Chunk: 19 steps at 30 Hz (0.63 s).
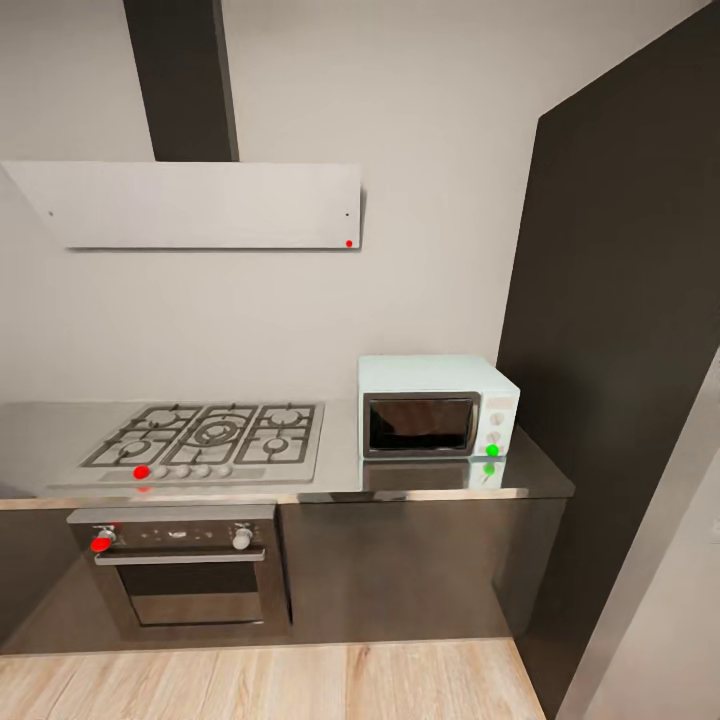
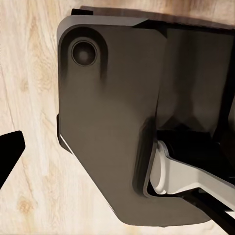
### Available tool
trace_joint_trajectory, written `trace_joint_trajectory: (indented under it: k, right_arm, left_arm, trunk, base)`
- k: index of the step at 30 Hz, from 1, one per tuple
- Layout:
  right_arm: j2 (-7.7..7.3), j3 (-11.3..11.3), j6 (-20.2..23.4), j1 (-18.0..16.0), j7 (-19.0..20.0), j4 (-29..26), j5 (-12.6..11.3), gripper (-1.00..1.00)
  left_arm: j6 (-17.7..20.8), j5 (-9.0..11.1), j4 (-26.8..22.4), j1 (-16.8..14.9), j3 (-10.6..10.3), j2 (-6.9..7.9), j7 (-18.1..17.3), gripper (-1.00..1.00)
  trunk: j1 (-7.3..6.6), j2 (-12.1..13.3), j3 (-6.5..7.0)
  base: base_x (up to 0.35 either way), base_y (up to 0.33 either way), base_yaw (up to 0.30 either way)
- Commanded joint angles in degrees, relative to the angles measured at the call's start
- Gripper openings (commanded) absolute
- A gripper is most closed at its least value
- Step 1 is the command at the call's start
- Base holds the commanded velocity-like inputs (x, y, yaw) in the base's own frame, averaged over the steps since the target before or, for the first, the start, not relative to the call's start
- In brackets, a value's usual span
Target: In the kitchen, take the popcorn bag from the countertop, put it into the microwave, and heat it until the popcorn is cooked so the cooked popcorn ends up inside the bag.
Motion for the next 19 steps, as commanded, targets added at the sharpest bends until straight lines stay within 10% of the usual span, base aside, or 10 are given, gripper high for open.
trace_joint_trajectory:
  k: [1,19]
  right_arm:
    - [0.34,-0.41,-0.28,1.45,0.62,0.30,0.71,1.00]
    - [0.61,-0.18,-1.15,2.93,1.70,-0.12,0.82,1.00]
  left_arm:
    - [0.41,0.07,-0.11,0.02,0.43,-0.01,-0.12,1.00]
    - [0.40,0.04,-0.11,0.02,0.47,-0.20,-0.20,1.00]
  trunk:
    - [0.02,-0.04,-0.01]
    - [0.02,-0.04,-0.01]
  base:
    - [0.000,0.000,0.000]
    - [0.000,0.000,0.000]
